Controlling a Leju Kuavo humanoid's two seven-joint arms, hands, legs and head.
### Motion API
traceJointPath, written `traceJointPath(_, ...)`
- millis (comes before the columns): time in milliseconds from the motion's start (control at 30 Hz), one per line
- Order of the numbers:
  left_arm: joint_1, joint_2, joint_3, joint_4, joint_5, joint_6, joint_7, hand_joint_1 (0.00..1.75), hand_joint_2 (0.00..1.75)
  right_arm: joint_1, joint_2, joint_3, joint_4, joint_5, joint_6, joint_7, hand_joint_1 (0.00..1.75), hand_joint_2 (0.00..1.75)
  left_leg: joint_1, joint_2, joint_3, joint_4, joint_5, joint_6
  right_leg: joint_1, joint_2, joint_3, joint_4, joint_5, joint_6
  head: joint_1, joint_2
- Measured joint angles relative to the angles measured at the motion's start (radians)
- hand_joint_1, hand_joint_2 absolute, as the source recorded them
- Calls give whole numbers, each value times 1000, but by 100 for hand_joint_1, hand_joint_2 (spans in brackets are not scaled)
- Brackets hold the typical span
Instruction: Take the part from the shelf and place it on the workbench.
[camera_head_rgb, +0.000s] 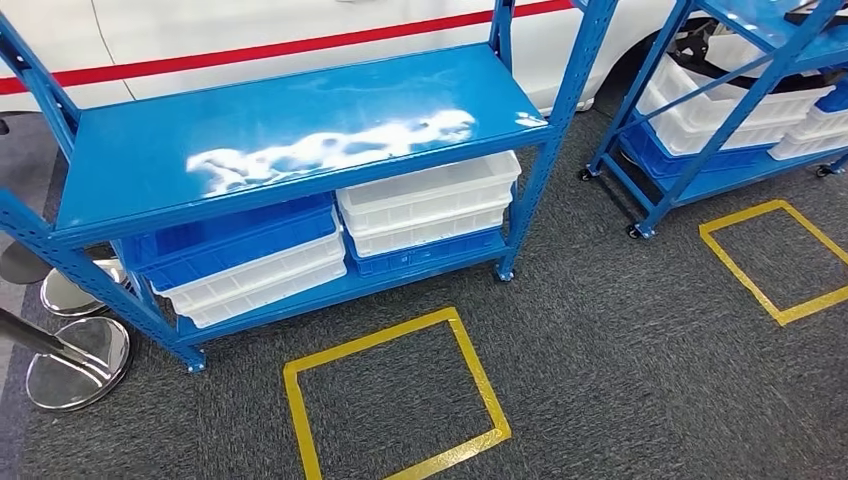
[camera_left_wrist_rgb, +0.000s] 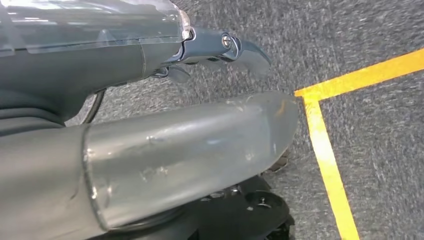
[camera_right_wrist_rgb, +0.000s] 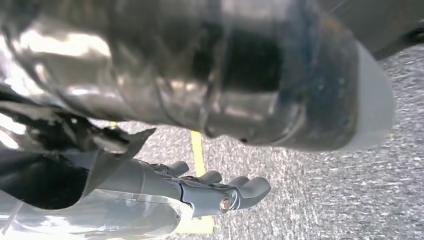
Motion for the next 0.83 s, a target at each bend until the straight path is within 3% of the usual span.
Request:
traceJointPath(67, 1, 0, 0, 0, 0, 0, 0, 0, 0, 0, 0, -9, 0, 4, 4, 0, 0, 0, -1, -24, 10, 0, -4, -3, 1, 15, 18, -95, 93, -8, 0, 0)
traceJointPath(100, 0, -1, 0, 0, 1, -1, 0, 0, 0, 0, 0, -14, 0, 4, 4, 0, 0, 0, -2, -35, 13, 0, -5, -5, 2, 38, 38, -161, 133, -14, 0, 0)
traceJointPath(167, -1, -2, 0, 0, 1, -2, 0, 0, 0, 0, -1, -23, 0, 2, 5, 0, 0, 0, -3, -55, 14, 2, -7, -12, 4, 74, 65, -249, 174, -23, 0, 0)
traceJointPath(200, -1, -3, 0, 0, 1, -2, 0, 0, 0, -2, -1, -26, 0, 1, 5, 0, 0, 0, -3, -63, 12, 1, -6, -18, 5, 80, 68, -260, 174, -27, 0, 0)
traceJointPath(267, 1, -2, 1, 0, 2, -2, 0, 0, 0, -6, 0, -31, 0, -4, 4, -1, 0, 0, -1, -70, 9, 1, -5, -30, 3, 63, 71, -270, 180, -35, 0, 0)
traceJointPath(333, 3, 0, 2, 0, 2, -3, -2, 0, 0, -7, 3, -35, 0, -10, 4, -2, 0, 0, -4, -31, -6, 35, -31, -40, -3, 47, 76, -283, 189, -47, 0, 0)
traceJointPath(400, 1, 0, 2, 0, 3, -10, -4, 0, 0, -6, 5, -39, 1, -12, 3, -3, 0, 0, -2, 20, -56, 142, -95, -51, -6, 30, 78, -289, 190, -54, -1, 0)
traceJointPath(467, -2, 0, 2, 0, 3, -17, -6, 0, 0, -4, 5, -43, 1, -12, 3, -4, 0, 0, 5, 36, -111, 262, -143, -61, -6, 14, 78, -289, 184, -53, -1, 0)
traceJointPath(500, -1, 0, 2, 0, 3, -18, -6, 0, 0, -4, 5, -44, 1, -12, 4, -4, 0, 0, 8, 39, -118, 284, -143, -65, -7, 7, 80, -289, 181, -51, -1, 0)
traceJointPath(533, 0, 0, 3, 0, 3, -20, -7, 0, 0, -4, 6, -45, 1, -12, 4, -5, 0, 0, 11, 40, -105, 267, -125, -67, -7, 3, 85, -289, 177, -48, -1, 0)
traceJointPath(600, 1, 0, 3, 0, 3, -21, -7, 0, 0, -4, 6, -45, 2, -10, 5, -6, 0, 0, 14, 44, -28, 134, -63, -66, -9, -4, 100, -289, 166, -41, -1, 0)
traceJointPath(633, 1, 0, 4, 0, 3, -21, -6, 0, 0, -5, 6, -46, 2, -9, 5, -7, 0, 0, 12, 46, 11, 65, -46, -62, -8, -6, 106, -289, 160, -35, -1, 0)
traceJointPath(700, -1, 1, 4, 0, 4, -22, -5, 0, 0, -6, 6, -48, 2, -3, 6, -8, 0, 0, 7, 49, 51, -7, -46, -49, -7, -9, 116, -288, 153, -21, -1, 0)
traceJointPath(833, 4, 2, 4, 0, 6, -22, -3, 0, 0, -9, 6, -54, 2, 7, 8, -13, 0, 0, 7, 44, 80, -23, -61, -21, -8, -8, 125, -267, 156, 1, -1, 0)
